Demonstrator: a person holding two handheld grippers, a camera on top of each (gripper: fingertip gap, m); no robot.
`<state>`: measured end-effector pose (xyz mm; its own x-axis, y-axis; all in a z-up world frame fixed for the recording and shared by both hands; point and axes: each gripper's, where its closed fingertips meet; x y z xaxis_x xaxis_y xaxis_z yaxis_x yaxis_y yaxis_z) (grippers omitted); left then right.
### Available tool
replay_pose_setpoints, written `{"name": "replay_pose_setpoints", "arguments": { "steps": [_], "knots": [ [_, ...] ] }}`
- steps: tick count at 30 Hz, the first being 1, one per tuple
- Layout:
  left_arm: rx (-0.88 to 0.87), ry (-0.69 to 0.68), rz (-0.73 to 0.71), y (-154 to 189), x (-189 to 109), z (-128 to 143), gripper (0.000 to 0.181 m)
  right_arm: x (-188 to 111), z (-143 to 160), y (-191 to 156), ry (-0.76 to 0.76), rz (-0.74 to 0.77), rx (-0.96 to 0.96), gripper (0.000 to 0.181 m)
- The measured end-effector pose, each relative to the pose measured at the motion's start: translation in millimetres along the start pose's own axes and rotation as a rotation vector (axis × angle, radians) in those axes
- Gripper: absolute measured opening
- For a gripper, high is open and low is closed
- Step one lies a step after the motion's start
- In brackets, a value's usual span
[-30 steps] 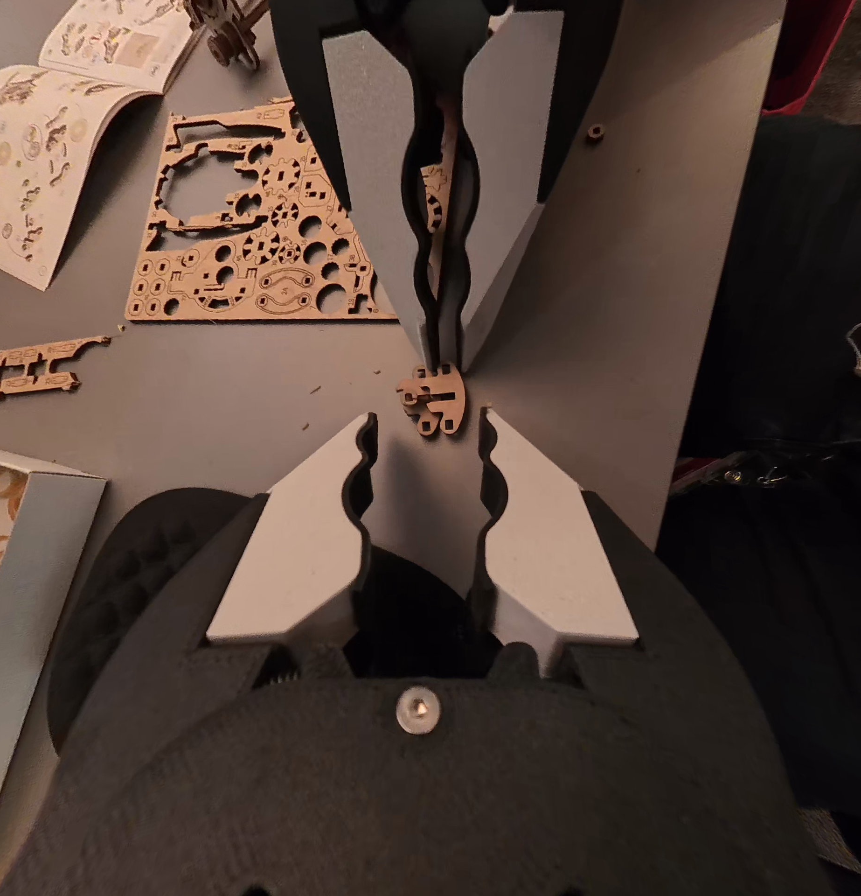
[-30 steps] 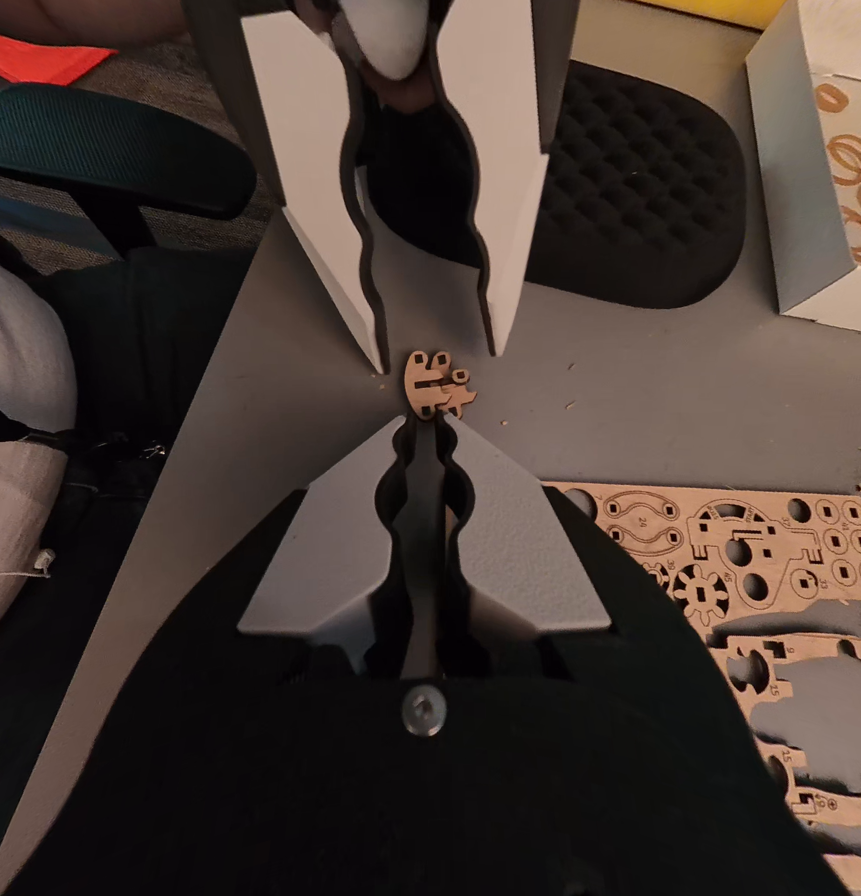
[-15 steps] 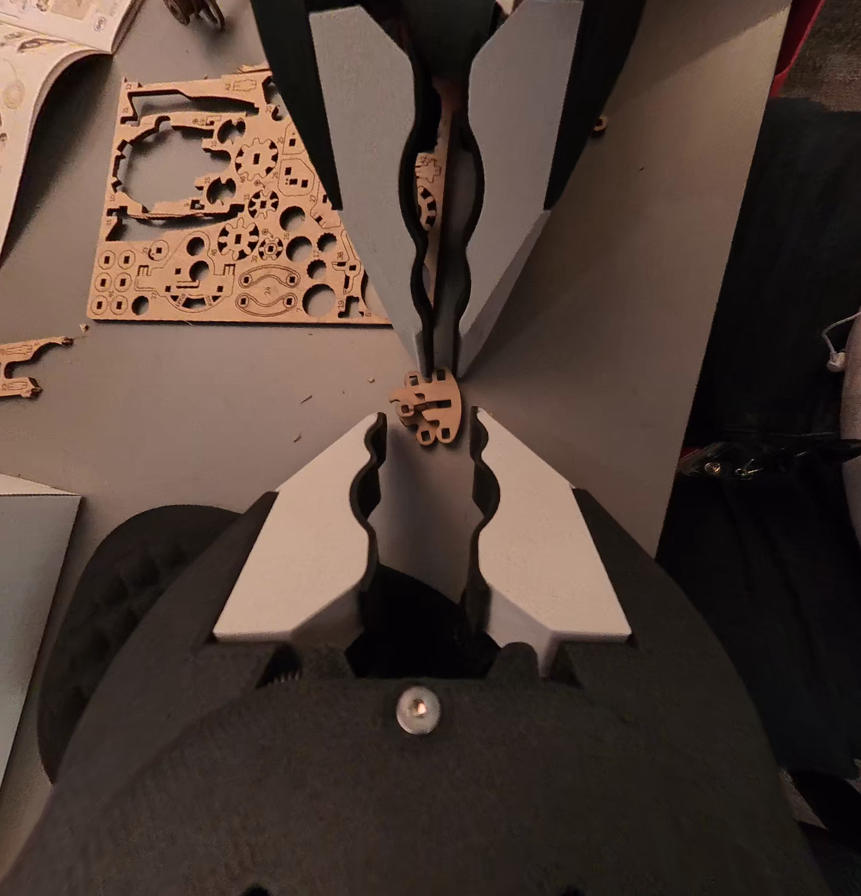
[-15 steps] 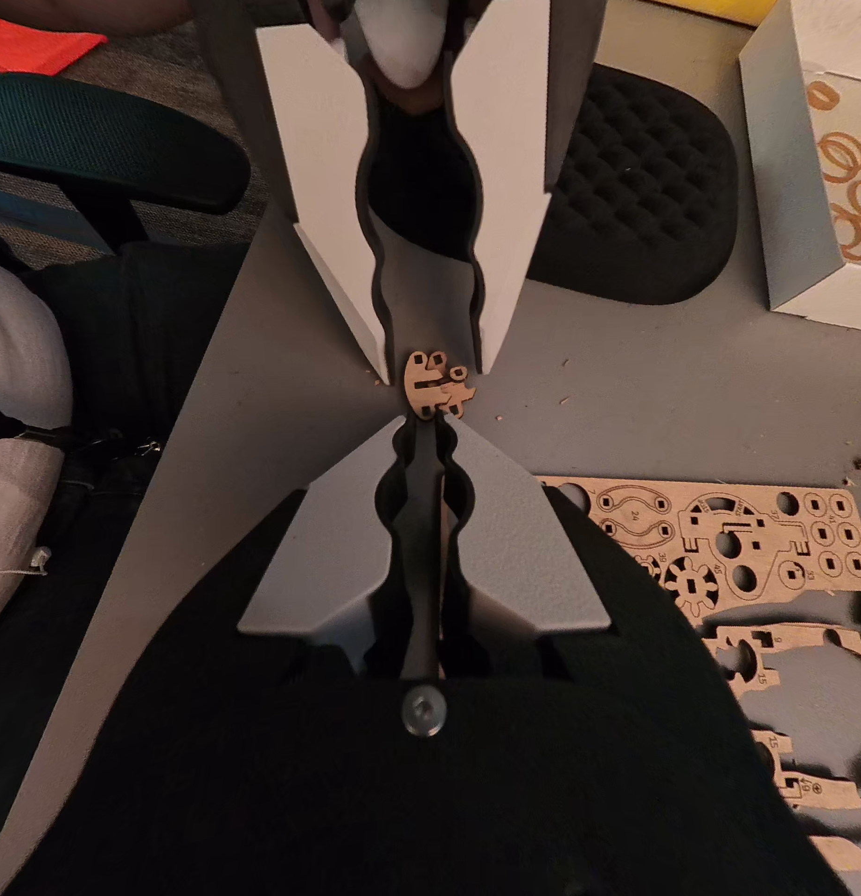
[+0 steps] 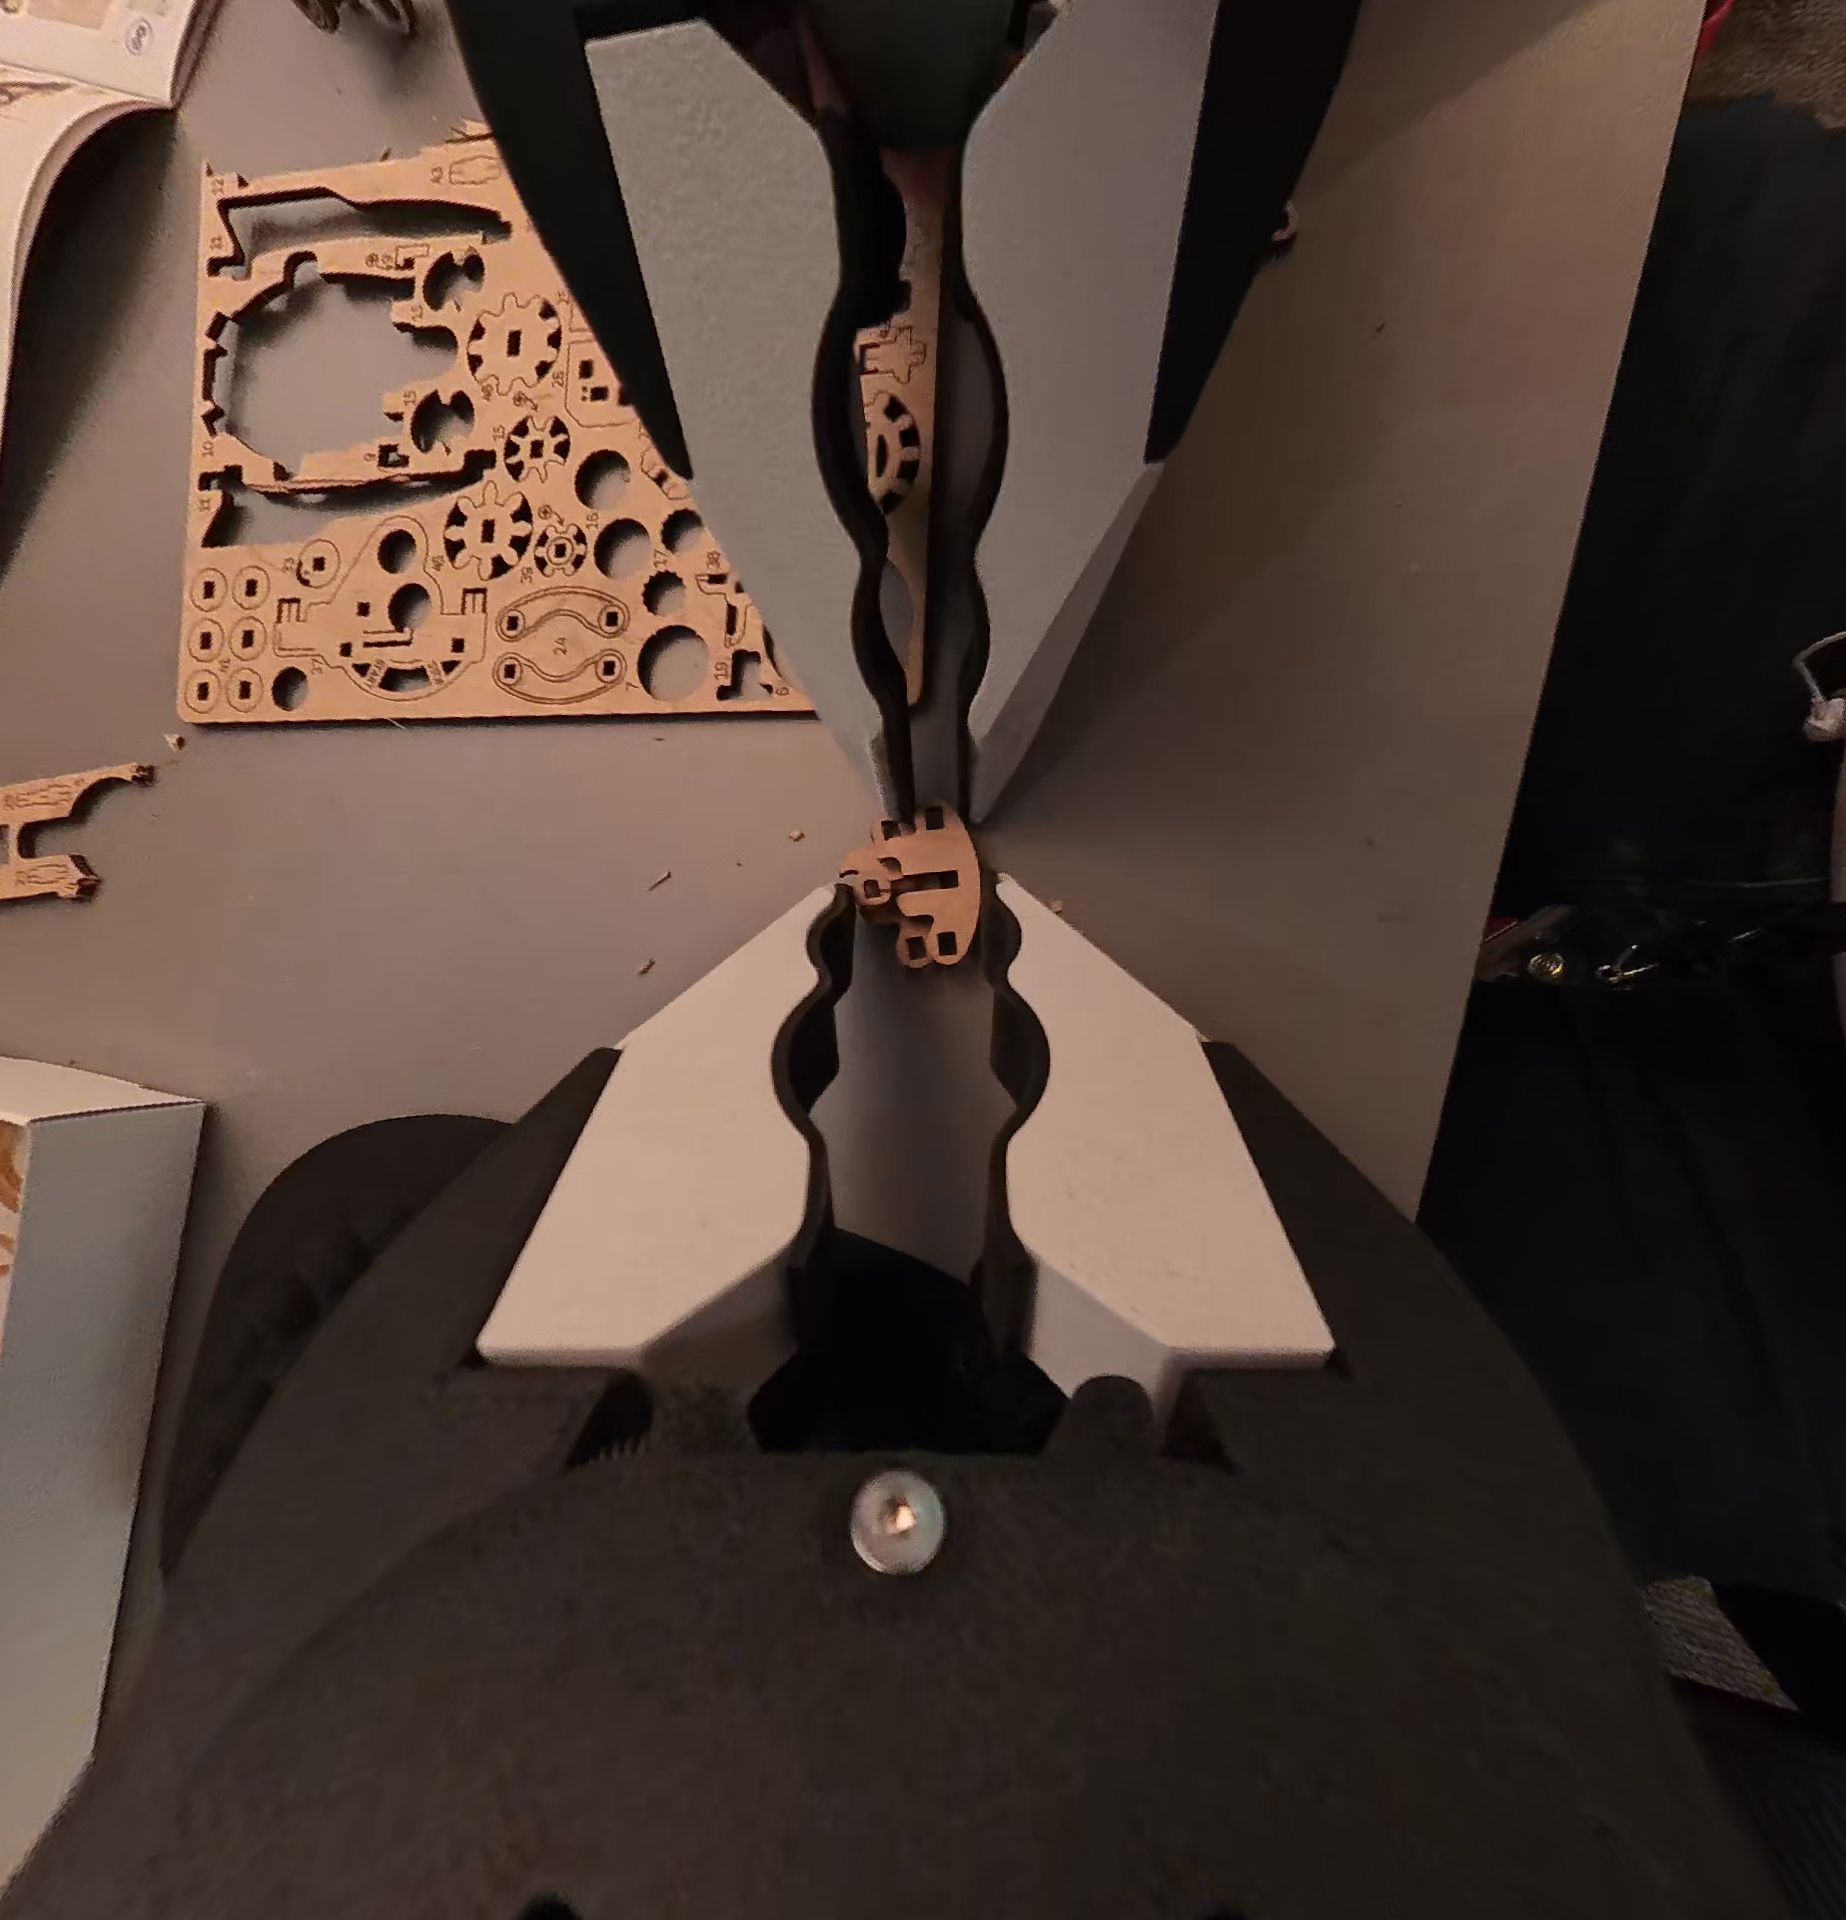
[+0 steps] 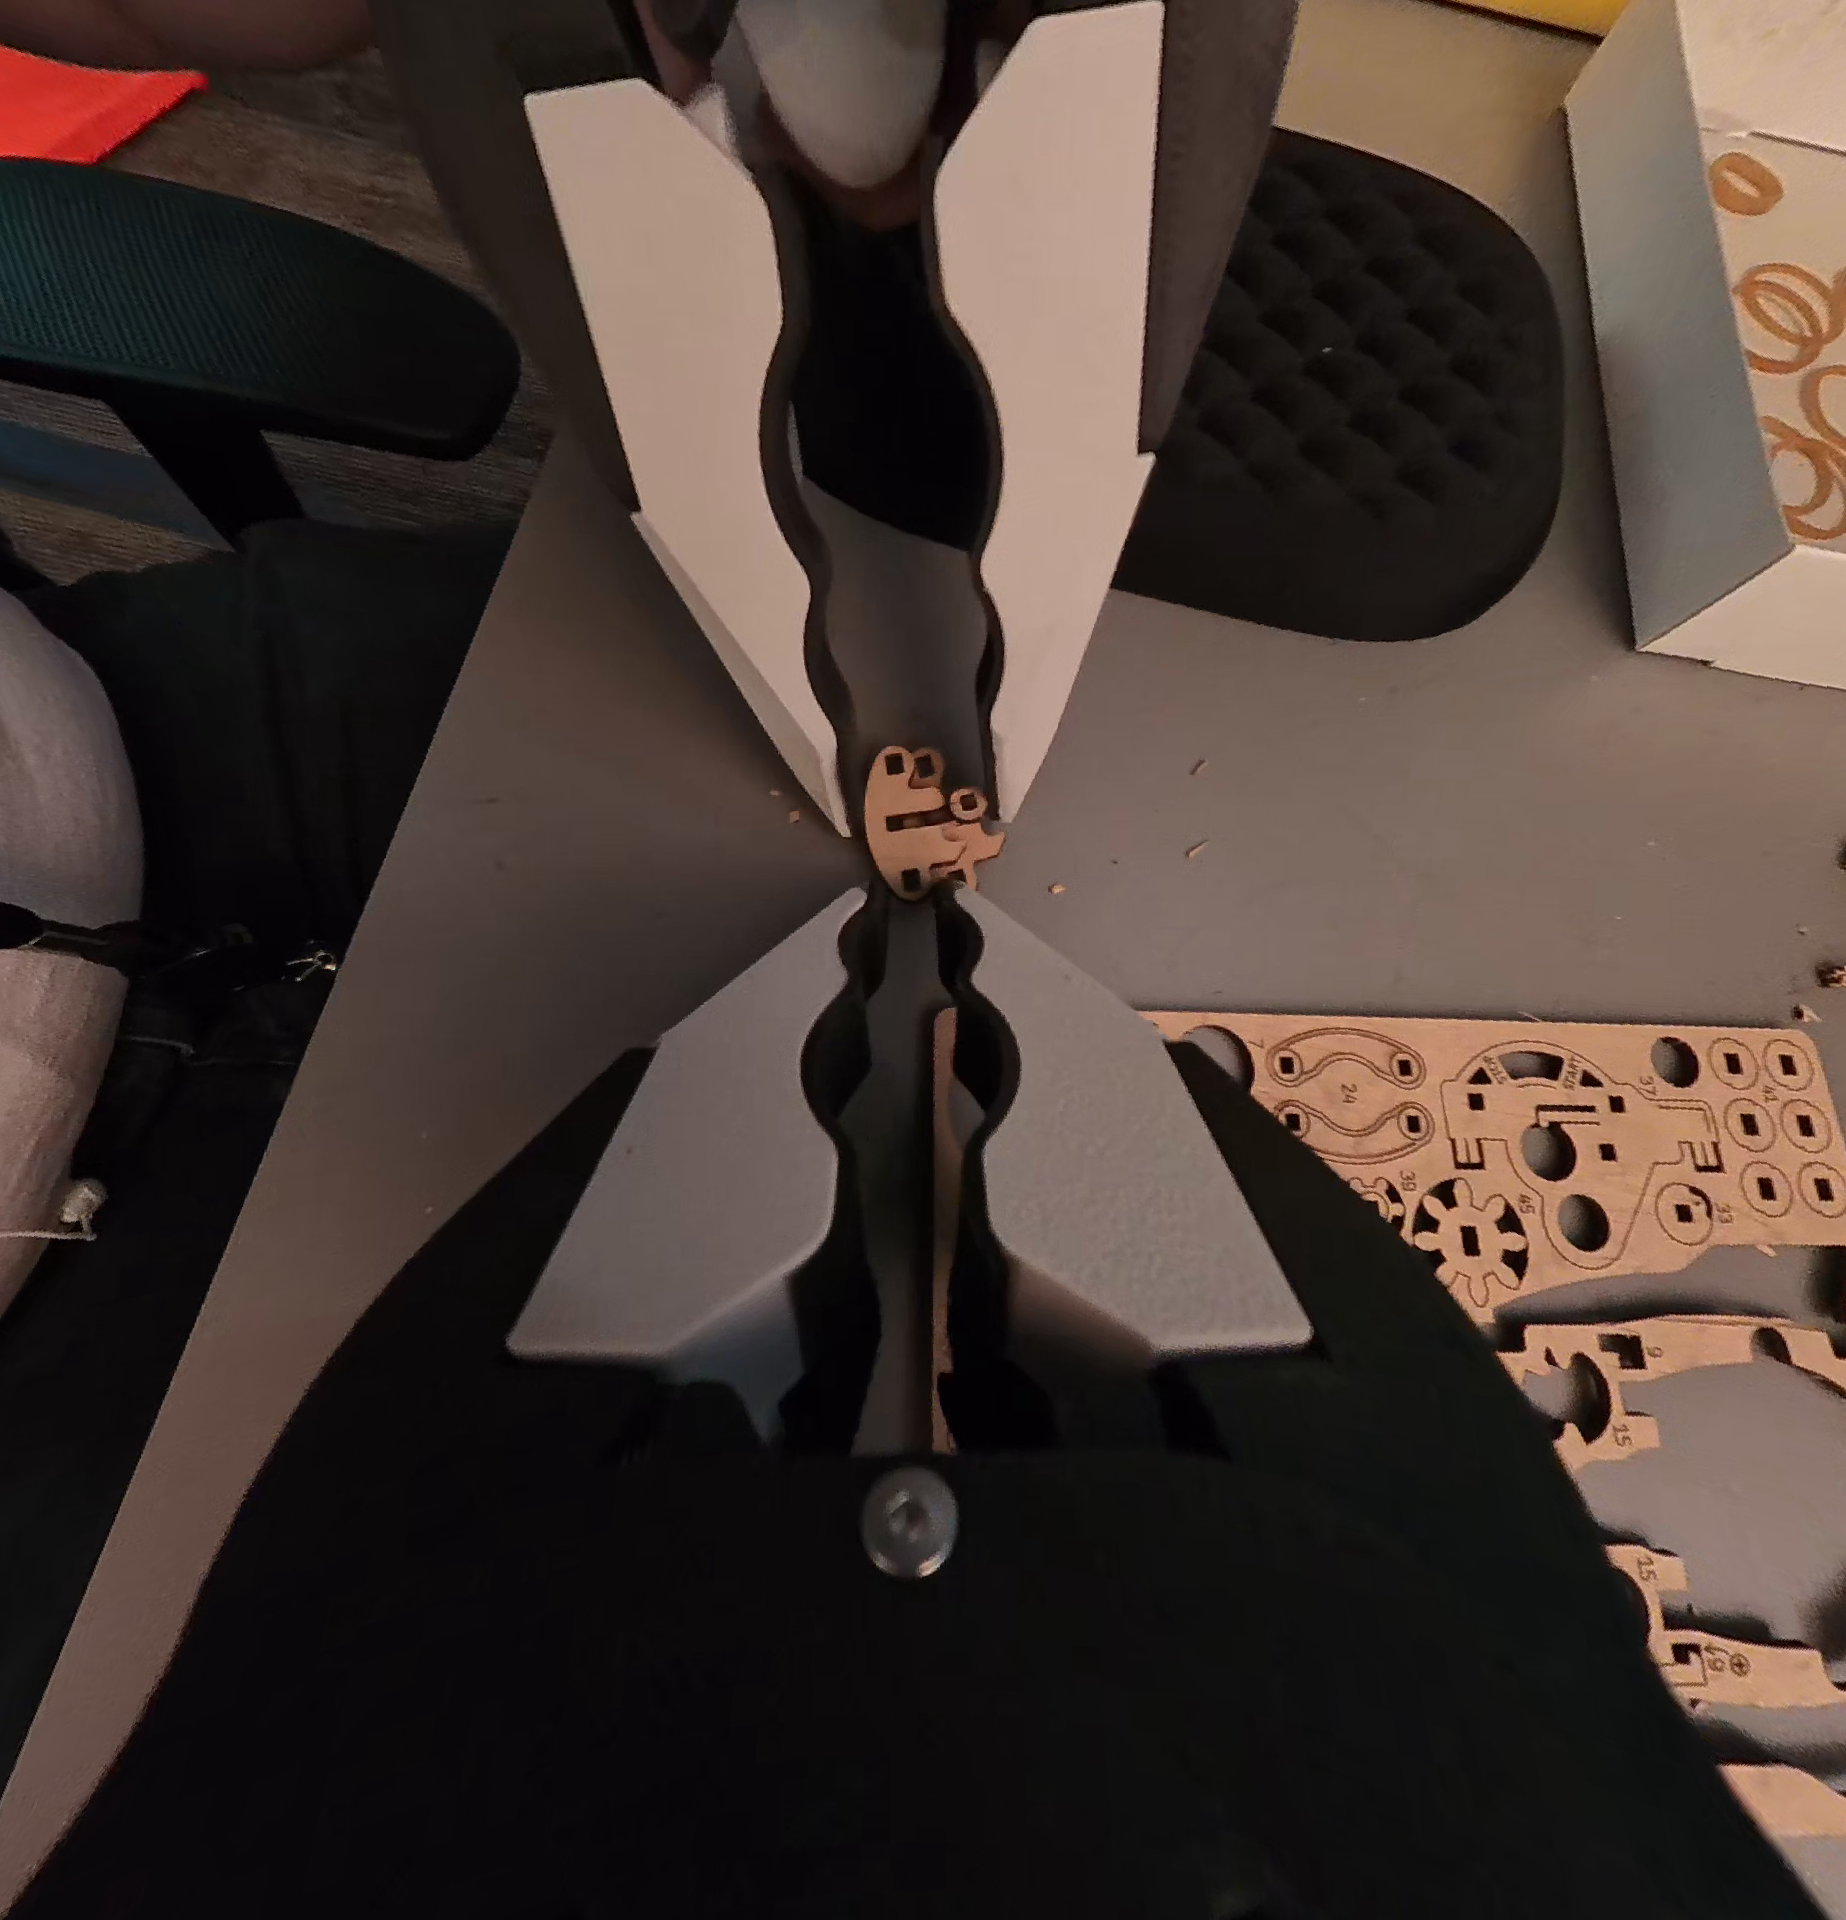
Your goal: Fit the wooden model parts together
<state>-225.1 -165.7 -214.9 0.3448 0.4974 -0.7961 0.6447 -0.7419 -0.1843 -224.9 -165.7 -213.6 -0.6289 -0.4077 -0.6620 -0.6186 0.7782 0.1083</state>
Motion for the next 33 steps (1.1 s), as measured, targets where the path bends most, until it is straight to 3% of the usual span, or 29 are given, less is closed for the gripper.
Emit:
{"name": "replay_pose_setpoints", "arguments": {
  "steps": [3, 12, 23, 33],
  "knots": [
    [-0.007, 0.007, -0.003, 0, 0, 0, 0.022, -2, 0, 4, 0.000, 0.018, 0.008, 0.017],
    [-0.013, 0.027, -0.008, -1, 0, 0, 0.022, -2, -5, 2, 0.029, 0.064, -0.107, 0.019],
    [-0.014, 0.038, -0.019, -3, 1, -1, 0.022, -1, -8, 11, 0.083, 0.007, 0.089, 0.027],
    [-0.121, 0.046, 0.013, -4, -5, 7, 0.035, 3, -4, 9, 0.041, -0.028, 0.106, 0.026]
  ]
}}
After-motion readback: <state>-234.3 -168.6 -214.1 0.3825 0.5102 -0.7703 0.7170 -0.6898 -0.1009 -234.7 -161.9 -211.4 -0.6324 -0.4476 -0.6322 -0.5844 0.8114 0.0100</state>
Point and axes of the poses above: each gripper's, where its closed fingertips meet, x out along the fingers, z out of its underside, y = z × x across the jaws, and after that the axes turned 1 degree about z, right-handed
